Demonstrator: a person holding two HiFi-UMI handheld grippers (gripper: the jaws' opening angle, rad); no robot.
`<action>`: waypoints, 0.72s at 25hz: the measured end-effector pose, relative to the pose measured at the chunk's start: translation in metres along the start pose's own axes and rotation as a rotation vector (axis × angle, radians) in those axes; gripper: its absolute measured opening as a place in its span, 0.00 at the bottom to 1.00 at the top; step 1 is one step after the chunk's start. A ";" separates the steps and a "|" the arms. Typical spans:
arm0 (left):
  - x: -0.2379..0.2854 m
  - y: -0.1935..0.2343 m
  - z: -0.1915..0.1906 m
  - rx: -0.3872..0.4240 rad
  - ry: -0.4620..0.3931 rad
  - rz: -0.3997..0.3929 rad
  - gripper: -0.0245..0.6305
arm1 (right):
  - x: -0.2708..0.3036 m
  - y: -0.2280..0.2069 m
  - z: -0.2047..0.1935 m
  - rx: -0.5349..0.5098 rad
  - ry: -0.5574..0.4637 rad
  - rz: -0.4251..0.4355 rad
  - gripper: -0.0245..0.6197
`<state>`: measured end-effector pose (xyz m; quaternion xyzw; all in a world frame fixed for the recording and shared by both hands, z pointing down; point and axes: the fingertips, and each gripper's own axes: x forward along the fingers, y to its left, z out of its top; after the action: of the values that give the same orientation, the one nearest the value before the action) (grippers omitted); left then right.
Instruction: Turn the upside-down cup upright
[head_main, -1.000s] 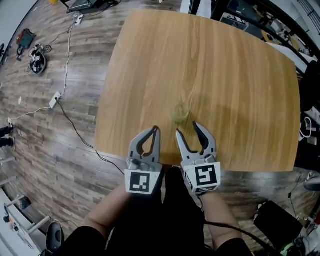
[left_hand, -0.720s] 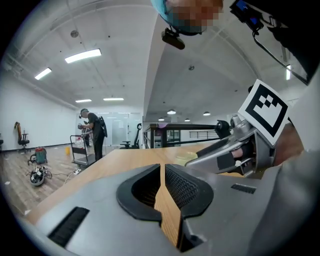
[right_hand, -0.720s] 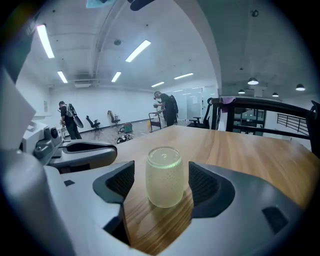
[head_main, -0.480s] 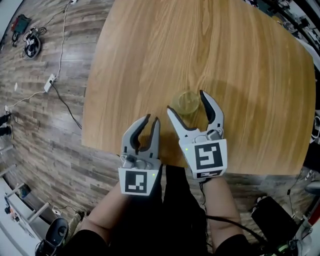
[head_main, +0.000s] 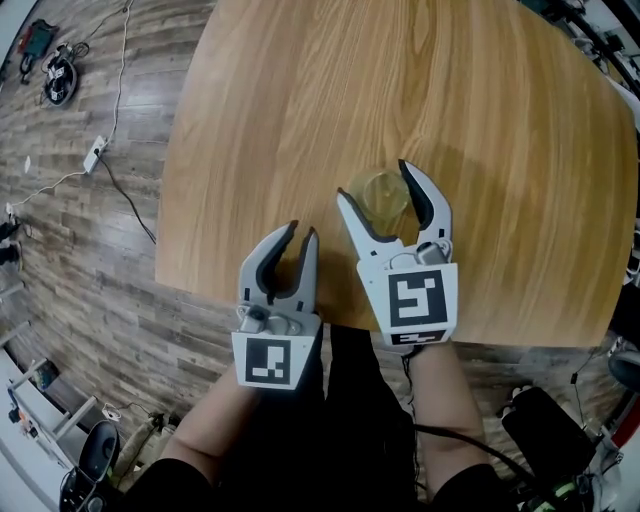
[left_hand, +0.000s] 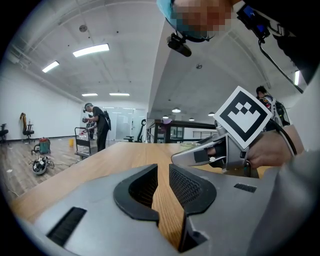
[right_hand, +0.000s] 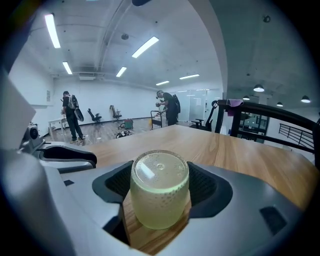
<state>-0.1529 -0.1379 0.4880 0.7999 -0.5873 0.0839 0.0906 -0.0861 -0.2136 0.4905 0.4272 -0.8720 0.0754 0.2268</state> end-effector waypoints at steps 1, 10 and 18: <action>0.001 0.000 -0.001 0.001 -0.001 -0.003 0.15 | 0.000 0.000 -0.001 0.003 -0.003 0.001 0.53; 0.008 -0.029 0.003 -0.005 0.035 -0.149 0.24 | -0.041 -0.024 0.037 0.190 -0.172 0.036 0.53; 0.019 -0.088 0.055 -0.158 -0.042 -0.478 0.37 | -0.103 -0.042 0.093 0.280 -0.319 0.156 0.53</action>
<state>-0.0614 -0.1429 0.4350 0.9080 -0.3881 -0.0027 0.1581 -0.0293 -0.1963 0.3581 0.3925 -0.9082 0.1444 0.0178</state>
